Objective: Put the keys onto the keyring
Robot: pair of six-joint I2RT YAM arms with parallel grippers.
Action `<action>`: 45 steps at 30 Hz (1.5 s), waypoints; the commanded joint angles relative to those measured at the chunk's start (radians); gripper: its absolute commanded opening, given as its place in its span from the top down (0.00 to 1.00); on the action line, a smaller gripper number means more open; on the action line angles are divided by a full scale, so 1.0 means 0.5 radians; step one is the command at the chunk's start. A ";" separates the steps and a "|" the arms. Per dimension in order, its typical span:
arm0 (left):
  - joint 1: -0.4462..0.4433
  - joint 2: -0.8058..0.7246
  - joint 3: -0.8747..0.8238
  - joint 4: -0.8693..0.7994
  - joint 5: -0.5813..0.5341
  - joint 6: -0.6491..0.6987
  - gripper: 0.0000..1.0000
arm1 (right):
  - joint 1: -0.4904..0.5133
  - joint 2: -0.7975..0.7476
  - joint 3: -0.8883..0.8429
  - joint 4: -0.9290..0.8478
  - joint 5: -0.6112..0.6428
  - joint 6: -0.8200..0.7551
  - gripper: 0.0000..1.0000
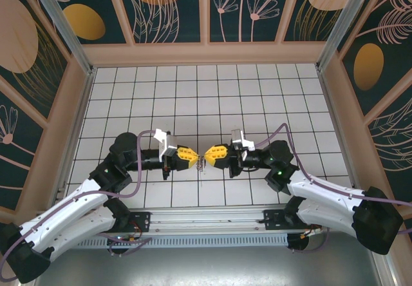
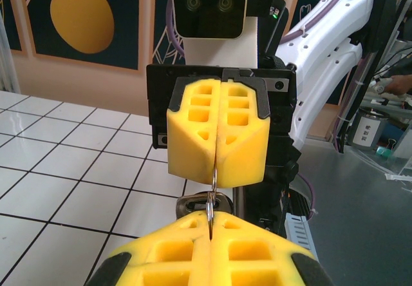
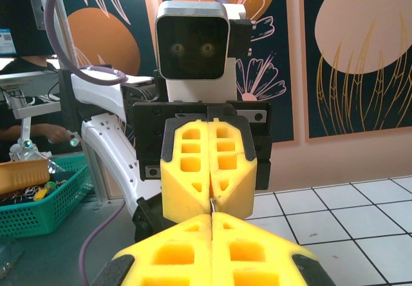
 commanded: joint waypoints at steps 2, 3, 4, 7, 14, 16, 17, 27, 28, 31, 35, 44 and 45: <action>-0.013 -0.023 0.049 0.068 0.053 0.026 1.00 | -0.011 -0.023 -0.031 0.157 0.021 0.030 1.00; -0.014 -0.023 0.049 0.069 0.051 0.027 1.00 | -0.015 -0.021 -0.031 0.152 0.021 0.029 1.00; -0.013 -0.024 0.051 0.069 0.052 0.027 1.00 | -0.018 -0.020 -0.033 0.152 0.021 0.027 1.00; -0.013 -0.027 0.048 0.069 0.049 0.027 1.00 | -0.021 -0.005 -0.042 0.169 0.015 0.036 1.00; -0.014 -0.026 0.048 0.068 0.051 0.027 1.00 | -0.033 -0.012 -0.058 0.191 0.021 0.047 1.00; -0.013 -0.023 0.048 0.070 0.050 0.027 1.00 | -0.035 -0.004 -0.058 0.196 0.019 0.049 1.00; -0.013 -0.022 0.048 0.072 0.051 0.027 1.00 | -0.034 0.001 -0.058 0.199 0.015 0.053 1.00; -0.012 -0.013 0.052 0.068 0.051 0.027 1.00 | -0.039 0.070 -0.059 0.303 -0.055 0.104 1.00; -0.013 -0.011 0.052 0.069 0.049 0.027 1.00 | -0.039 0.077 -0.061 0.318 -0.061 0.111 1.00; -0.012 -0.014 0.051 0.068 0.048 0.029 1.00 | -0.039 0.084 -0.071 0.352 -0.069 0.125 1.00; -0.013 -0.019 0.051 0.061 0.041 0.032 1.00 | -0.040 0.069 -0.072 0.348 -0.068 0.125 1.00; -0.012 -0.013 0.057 0.061 0.050 0.033 1.00 | -0.043 0.040 -0.089 0.304 -0.077 0.115 1.00; -0.014 -0.014 0.057 0.062 0.046 0.033 1.00 | -0.043 0.040 -0.092 0.311 -0.077 0.119 1.00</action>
